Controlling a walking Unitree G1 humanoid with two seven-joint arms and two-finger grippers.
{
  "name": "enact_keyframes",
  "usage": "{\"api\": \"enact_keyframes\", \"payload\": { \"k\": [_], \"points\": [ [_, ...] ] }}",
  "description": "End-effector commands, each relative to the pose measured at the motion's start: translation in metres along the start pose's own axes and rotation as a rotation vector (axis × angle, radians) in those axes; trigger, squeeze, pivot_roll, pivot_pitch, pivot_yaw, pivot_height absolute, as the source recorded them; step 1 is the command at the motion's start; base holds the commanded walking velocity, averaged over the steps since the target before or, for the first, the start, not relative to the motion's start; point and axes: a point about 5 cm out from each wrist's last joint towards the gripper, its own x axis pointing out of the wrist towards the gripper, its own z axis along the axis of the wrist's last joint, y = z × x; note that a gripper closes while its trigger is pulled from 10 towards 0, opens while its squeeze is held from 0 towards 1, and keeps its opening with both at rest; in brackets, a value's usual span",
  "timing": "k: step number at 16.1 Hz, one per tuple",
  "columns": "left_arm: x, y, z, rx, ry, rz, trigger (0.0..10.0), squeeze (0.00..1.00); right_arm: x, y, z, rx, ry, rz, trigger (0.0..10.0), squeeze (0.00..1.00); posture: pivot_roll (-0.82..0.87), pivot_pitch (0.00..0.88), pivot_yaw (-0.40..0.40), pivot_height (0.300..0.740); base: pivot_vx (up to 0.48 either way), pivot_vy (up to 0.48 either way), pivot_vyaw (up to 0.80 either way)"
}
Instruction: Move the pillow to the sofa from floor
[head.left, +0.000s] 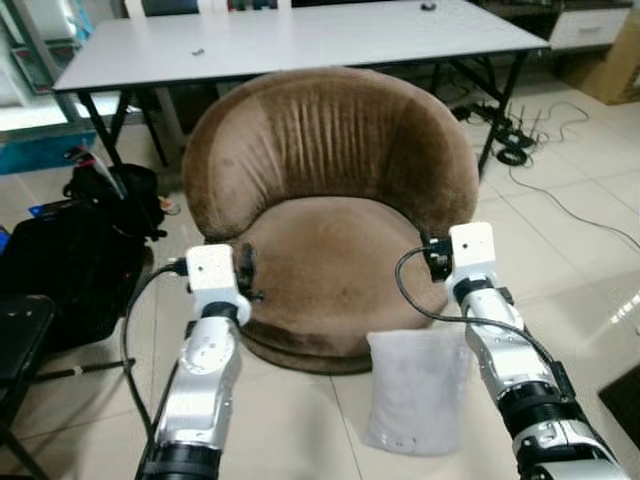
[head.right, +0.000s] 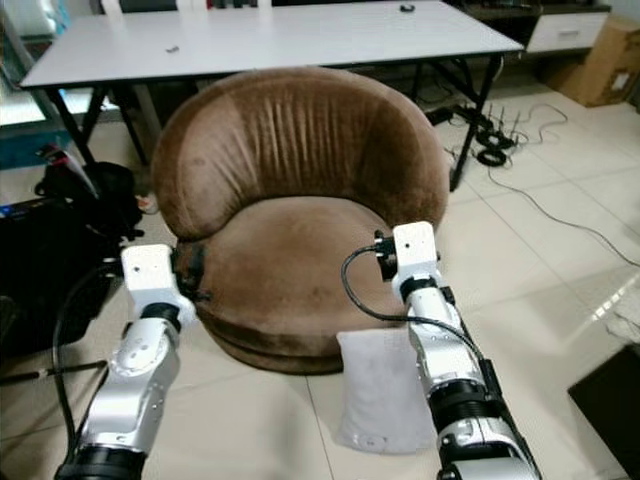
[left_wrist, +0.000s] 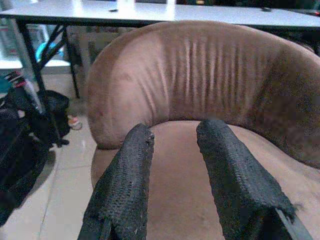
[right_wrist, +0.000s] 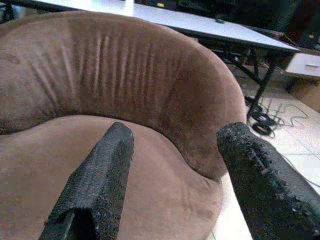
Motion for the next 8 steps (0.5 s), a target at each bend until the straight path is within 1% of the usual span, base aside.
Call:
{"api": "enact_keyframes", "payload": {
  "k": [1,3,4,6,7,8],
  "points": [
    [-0.0005,-0.0044,0.0019,-0.016,-0.007,-0.006,10.0,0.00,-0.0006,-0.0046,-0.0025,-0.007,0.016,-0.006,10.0,0.00,-0.10,0.000,0.014,0.740,0.000,0.000,0.00],
    [-0.0008,-0.0037,0.0025,-0.012,-0.012,-0.006,10.0,0.00,-0.0010,-0.0047,-0.0027,-0.008,0.016,-0.007,10.0,0.00,-0.10,0.000,0.014,0.740,0.000,0.000,0.00],
    [-0.0010,-0.0032,0.0022,0.021,-0.009,-0.003,10.0,0.00,-0.0011,-0.0048,-0.0028,-0.009,0.016,-0.008,10.0,0.00,-0.10,0.000,0.014,0.740,0.000,0.000,0.00],
    [-0.0007,-0.0039,0.0022,0.006,-0.006,-0.009,10.0,0.00,-0.0010,-0.0049,-0.0028,-0.010,0.017,-0.009,10.0,0.00,-0.10,0.000,0.014,0.740,0.000,-0.459,0.00],
    [-0.0011,-0.0041,0.0015,-0.016,-0.006,-0.006,10.0,0.00,-0.0012,-0.0052,-0.0030,-0.009,0.018,-0.011,10.0,0.00,-0.10,0.000,0.014,0.740,0.000,-0.322,0.00],
    [-0.0014,-0.0043,0.0010,-0.020,-0.004,-0.005,10.0,0.00,-0.0015,-0.0057,-0.0034,-0.008,0.019,-0.012,10.0,0.00,-0.10,0.000,0.014,0.740,0.000,0.000,0.00]
  ]
}}
